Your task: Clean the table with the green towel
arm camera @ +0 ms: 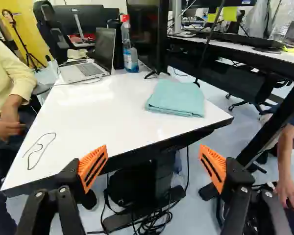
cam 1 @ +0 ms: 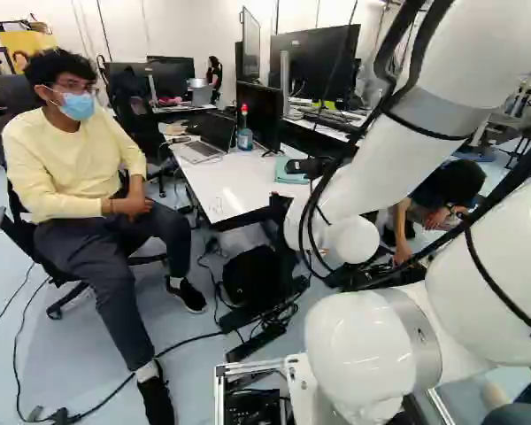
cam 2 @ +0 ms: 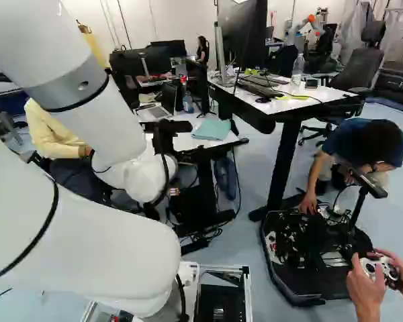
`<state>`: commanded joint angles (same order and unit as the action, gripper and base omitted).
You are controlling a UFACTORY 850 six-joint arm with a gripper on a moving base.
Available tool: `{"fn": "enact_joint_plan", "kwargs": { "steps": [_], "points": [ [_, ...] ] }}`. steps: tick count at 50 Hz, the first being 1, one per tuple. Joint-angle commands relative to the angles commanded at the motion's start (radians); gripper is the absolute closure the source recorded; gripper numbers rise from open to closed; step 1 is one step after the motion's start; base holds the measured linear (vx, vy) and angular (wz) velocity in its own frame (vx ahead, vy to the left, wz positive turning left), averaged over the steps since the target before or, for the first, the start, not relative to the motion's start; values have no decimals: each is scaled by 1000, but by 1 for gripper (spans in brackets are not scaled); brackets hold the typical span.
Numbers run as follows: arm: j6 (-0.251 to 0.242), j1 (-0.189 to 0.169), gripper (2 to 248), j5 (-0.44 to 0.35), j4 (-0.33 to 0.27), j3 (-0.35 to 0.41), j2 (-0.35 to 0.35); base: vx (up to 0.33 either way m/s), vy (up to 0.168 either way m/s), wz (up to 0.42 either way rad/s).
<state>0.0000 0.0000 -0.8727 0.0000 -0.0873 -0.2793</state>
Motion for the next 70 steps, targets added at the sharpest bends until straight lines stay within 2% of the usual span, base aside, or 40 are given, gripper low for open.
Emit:
{"fn": "enact_joint_plan", "kwargs": {
  "steps": [33, 49, 70],
  "points": [
    [0, 0, 3, 0, 0, 0, -1, 0, 0, 0],
    [0, 0, 3, 0, 0, -2, -39, 0, 0, 0],
    [0, -5, 3, 4, 0, -63, -28, 0, 0, 0]
  ]
}}
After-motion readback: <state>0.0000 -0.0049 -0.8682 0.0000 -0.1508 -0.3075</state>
